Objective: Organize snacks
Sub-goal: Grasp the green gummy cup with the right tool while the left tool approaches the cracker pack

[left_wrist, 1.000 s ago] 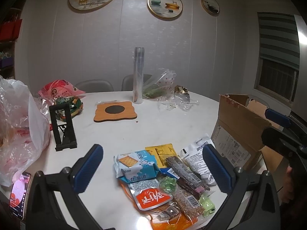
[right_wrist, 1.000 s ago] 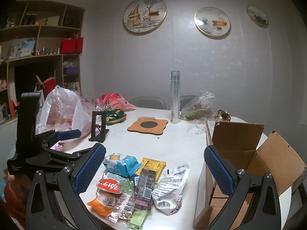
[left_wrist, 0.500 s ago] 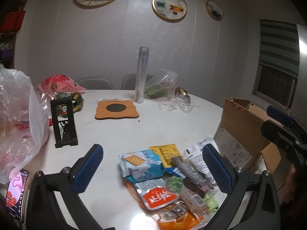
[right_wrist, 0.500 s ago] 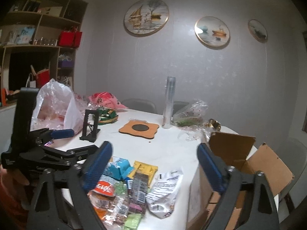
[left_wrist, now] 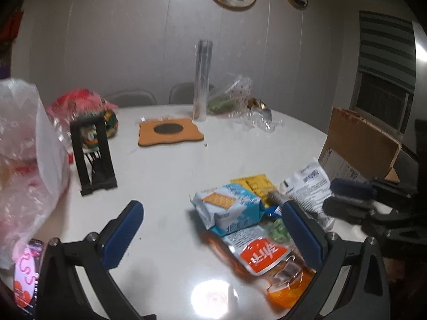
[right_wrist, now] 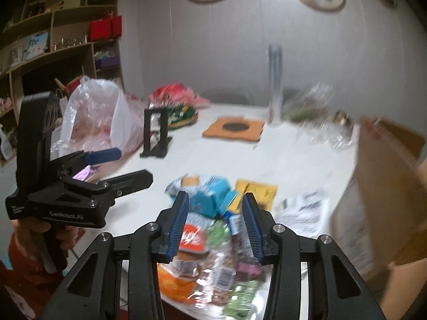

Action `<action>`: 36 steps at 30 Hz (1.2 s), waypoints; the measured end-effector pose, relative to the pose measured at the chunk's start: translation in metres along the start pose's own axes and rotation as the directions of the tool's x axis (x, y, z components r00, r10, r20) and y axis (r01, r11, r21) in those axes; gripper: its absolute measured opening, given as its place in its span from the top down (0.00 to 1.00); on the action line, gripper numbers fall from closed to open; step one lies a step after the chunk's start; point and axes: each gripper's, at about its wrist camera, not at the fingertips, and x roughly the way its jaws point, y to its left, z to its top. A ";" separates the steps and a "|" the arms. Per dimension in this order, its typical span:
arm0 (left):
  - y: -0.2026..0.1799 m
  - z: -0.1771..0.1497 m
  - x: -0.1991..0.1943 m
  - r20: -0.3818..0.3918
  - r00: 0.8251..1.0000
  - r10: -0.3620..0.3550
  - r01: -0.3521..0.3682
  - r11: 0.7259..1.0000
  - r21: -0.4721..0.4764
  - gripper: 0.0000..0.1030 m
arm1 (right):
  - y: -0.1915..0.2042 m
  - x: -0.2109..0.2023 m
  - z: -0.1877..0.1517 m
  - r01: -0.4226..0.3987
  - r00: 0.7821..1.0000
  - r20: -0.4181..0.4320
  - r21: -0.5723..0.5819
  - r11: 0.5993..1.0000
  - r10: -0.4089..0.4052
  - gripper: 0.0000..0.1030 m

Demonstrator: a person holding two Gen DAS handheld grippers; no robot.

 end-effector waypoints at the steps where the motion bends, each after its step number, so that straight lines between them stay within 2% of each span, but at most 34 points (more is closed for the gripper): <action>1: 0.004 -0.002 0.004 -0.015 1.000 -0.014 0.013 1.000 -0.009 0.01 | 0.001 0.007 -0.002 -0.003 1.000 -0.016 0.004 1.000 0.003 0.64; 6: 0.011 -0.010 0.024 -0.097 0.995 -0.002 0.003 1.000 0.016 0.01 | 0.002 0.034 -0.014 -0.035 0.996 -0.086 0.032 0.999 0.038 0.63; 10: 0.011 -0.015 0.034 -0.130 0.991 0.007 -0.002 0.999 0.039 0.01 | 0.005 0.049 -0.019 -0.059 0.991 -0.120 0.044 0.997 0.064 0.63; 13: 0.011 -0.015 0.035 -0.134 0.991 -0.007 0.012 0.999 0.034 0.01 | 0.009 0.058 -0.019 -0.061 0.988 -0.141 0.027 0.998 0.064 0.63; 17: 0.011 -0.014 0.036 -0.139 0.990 -0.030 0.034 0.999 0.028 0.01 | 0.008 0.070 -0.020 -0.020 0.984 -0.175 0.009 1.000 0.022 0.63; 25: 0.007 -0.010 0.049 -0.173 0.983 -0.055 0.058 0.998 0.009 0.01 | 0.004 0.080 -0.024 0.015 0.981 -0.194 -0.010 1.000 -0.016 0.63; 30: 0.000 -0.005 0.053 -0.171 0.982 -0.079 0.083 0.996 0.019 0.01 | 0.004 0.084 -0.026 0.009 0.978 -0.208 -0.012 1.000 -0.011 0.63; 32: -0.002 -0.005 0.056 -0.178 0.981 -0.072 0.078 0.997 0.027 0.01 | 0.004 0.085 -0.026 0.016 0.977 -0.211 -0.021 1.000 -0.020 0.72; 36: 0.000 -0.006 0.060 -0.189 0.979 -0.080 0.085 0.996 0.014 0.01 | 0.001 0.085 -0.025 -0.001 0.978 -0.208 0.001 1.000 0.002 0.74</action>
